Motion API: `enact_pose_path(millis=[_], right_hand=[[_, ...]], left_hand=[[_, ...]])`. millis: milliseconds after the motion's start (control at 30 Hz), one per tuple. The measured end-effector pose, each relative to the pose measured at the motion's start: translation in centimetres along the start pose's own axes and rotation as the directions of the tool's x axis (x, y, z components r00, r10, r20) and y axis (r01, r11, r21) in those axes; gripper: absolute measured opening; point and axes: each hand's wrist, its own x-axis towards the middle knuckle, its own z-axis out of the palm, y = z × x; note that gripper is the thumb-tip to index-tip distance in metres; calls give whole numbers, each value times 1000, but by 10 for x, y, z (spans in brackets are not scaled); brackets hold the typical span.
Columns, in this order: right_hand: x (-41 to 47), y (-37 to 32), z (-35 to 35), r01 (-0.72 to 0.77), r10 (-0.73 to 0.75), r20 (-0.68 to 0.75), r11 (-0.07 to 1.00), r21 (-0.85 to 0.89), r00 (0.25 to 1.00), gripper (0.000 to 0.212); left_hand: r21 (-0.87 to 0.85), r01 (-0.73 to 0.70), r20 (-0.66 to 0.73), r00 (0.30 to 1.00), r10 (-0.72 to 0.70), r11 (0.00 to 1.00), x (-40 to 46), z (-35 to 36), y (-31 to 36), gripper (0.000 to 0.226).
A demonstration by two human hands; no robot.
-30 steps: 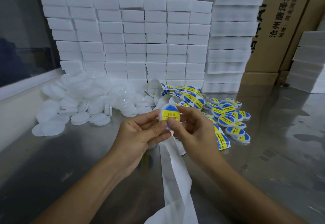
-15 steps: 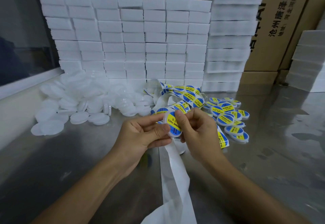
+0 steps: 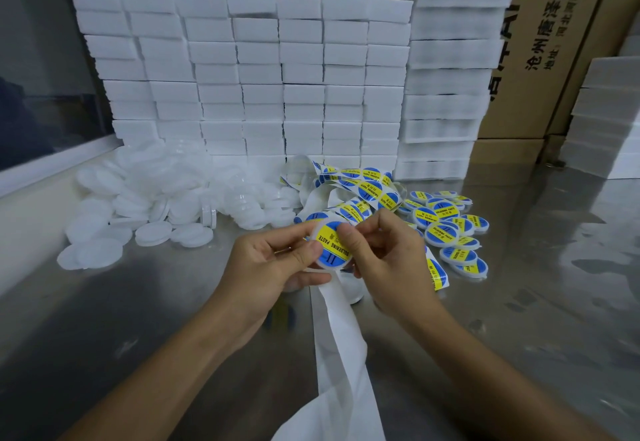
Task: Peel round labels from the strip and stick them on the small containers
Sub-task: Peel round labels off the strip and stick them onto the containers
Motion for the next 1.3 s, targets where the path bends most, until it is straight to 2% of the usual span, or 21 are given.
enact_pose_path(millis=[67, 133, 200, 300, 367, 467, 600, 667, 733, 800, 900, 1000, 1167, 1300], right_hand=[[-2, 0, 0, 32, -30, 84, 999, -18, 996, 23], [-3, 1, 1, 58, -52, 165, 998, -35, 985, 36], [-2, 0, 2, 27, -23, 198, 999, -18, 980, 40], [0, -1, -1, -44, 29, 228, 997, 59, 973, 28], [0, -1, -2, -49, 31, 209, 996, 81, 977, 21], [0, 0, 0, -18, 10, 123, 998, 59, 992, 39], [0, 0, -1, 40, -39, 73, 999, -14, 997, 51], [1, 0, -1, 44, -44, 84, 999, -1, 996, 41], [1, 1, -1, 31, -33, 117, 999, 17, 993, 22], [1, 1, -1, 30, -31, 157, 1000, 9, 987, 7], [-1, 2, -1, 91, -73, 186, 992, -88, 980, 34], [-4, 1, 1, 232, -198, 189, 957, -177, 962, 53], [-4, 1, -2, 377, -328, 197, 868, -323, 924, 63], [-4, -1, -1, 400, -361, 173, 837, -372, 916, 63]], left_hand=[[-14, -23, -39, 999, 22, 1000, 1, -2, 0, 28], [-11, -35, -80, 996, 34, 999, 3, -4, 0, 20], [15, -33, -95, 995, 35, 999, 3, -5, 0, 15], [37, -26, -108, 994, 30, 999, 4, -5, -1, 15], [67, -25, -105, 994, 31, 997, 4, -5, -1, 19], [124, -33, -53, 998, 40, 992, 3, -5, -1, 30], [169, -36, -7, 999, 38, 985, 1, -2, -1, 27], [165, -26, -41, 999, 33, 986, 1, -2, 0, 31], [130, -10, -95, 995, 22, 991, 2, -2, 0, 34], [90, 5, -153, 988, 8, 996, 3, -3, 0, 28], [36, 14, -211, 977, -6, 999, 4, -4, 0, 19], [0, 21, -216, 976, -20, 1000, 4, -4, 0, 20], [-30, 25, -155, 987, -29, 999, 3, -1, 1, 29], [-17, 31, -130, 991, -33, 999, 4, -1, 0, 37]])
